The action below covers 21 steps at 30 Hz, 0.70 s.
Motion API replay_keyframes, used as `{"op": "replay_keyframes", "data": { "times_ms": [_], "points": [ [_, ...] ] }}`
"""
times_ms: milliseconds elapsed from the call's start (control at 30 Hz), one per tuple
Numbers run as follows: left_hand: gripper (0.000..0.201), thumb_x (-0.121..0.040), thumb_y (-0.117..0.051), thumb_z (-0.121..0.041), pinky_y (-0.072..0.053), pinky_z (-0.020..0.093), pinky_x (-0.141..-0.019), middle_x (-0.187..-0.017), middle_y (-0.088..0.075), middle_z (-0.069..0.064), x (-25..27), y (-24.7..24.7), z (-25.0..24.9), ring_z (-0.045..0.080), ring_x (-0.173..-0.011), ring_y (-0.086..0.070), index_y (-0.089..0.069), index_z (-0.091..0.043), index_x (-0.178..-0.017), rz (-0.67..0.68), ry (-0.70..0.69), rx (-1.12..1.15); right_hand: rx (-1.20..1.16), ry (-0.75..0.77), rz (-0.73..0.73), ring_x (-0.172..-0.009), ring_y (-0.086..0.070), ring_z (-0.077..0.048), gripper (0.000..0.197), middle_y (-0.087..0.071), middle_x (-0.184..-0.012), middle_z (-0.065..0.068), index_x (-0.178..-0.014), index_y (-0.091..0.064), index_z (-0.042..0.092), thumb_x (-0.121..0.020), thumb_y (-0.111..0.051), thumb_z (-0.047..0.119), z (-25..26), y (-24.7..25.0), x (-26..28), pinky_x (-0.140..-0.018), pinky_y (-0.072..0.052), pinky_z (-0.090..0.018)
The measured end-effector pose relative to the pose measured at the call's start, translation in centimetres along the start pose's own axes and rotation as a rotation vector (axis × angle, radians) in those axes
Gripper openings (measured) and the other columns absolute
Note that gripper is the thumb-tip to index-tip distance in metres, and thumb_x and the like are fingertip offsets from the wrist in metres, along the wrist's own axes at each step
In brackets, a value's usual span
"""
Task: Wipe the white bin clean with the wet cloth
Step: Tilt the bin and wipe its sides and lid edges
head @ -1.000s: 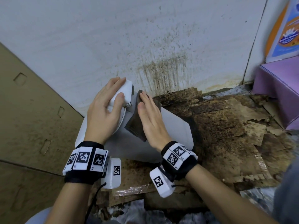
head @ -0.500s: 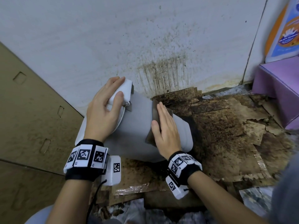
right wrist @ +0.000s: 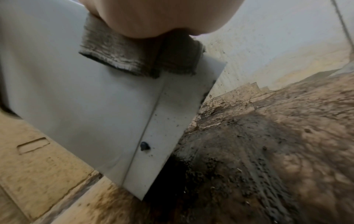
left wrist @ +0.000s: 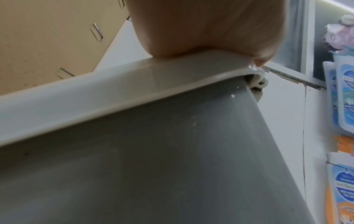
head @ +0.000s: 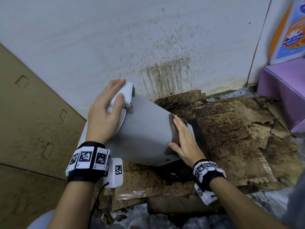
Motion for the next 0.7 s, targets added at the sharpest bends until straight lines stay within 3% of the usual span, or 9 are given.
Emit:
{"op": "replay_keyframes", "data": {
  "times_ms": [267,433,700],
  "points": [
    [0.039,-0.104,-0.047,-0.031,-0.042,0.035,-0.114,-0.148,-0.053,-0.022,0.1,0.0,0.1,-0.003,-0.136,-0.049,-0.063,-0.033,-0.139,0.001,-0.002,0.018,0.029,-0.03,0.083,-0.155,0.005,-0.006,0.092,0.003,-0.169,0.007,-0.161,-0.002,0.02,-0.093,-0.053,0.055,-1.4,0.1,1.0,-0.127,-0.007,-0.037],
    [0.038,-0.104,-0.047,-0.029,-0.041,0.035,-0.116,-0.147,-0.054,-0.024,-0.2,0.3,0.6,-0.005,-0.136,-0.048,-0.064,-0.035,-0.138,-0.02,0.038,0.054,0.078,-0.018,0.196,-0.153,0.013,-0.004,0.104,0.016,-0.168,0.007,-0.16,0.008,0.019,-0.091,-0.061,0.056,-1.1,0.3,0.5,-0.125,-0.001,-0.029],
    [0.038,-0.104,-0.048,-0.03,-0.041,0.035,-0.116,-0.148,-0.054,-0.022,0.0,0.1,0.5,-0.003,-0.136,-0.049,-0.063,-0.035,-0.138,-0.008,0.021,0.062,0.119,-0.001,0.271,-0.151,0.019,0.0,0.117,0.022,-0.166,0.008,-0.159,0.014,0.02,-0.086,-0.07,0.056,-1.4,0.5,0.9,-0.121,0.006,-0.018]
  ]
}}
Point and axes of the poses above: each hand's wrist, its own x-axis away from the middle knuckle, its own y-axis out of the back of the hand, z = x × y, the point moved 8 cm from there along -x, towards the middle knuckle
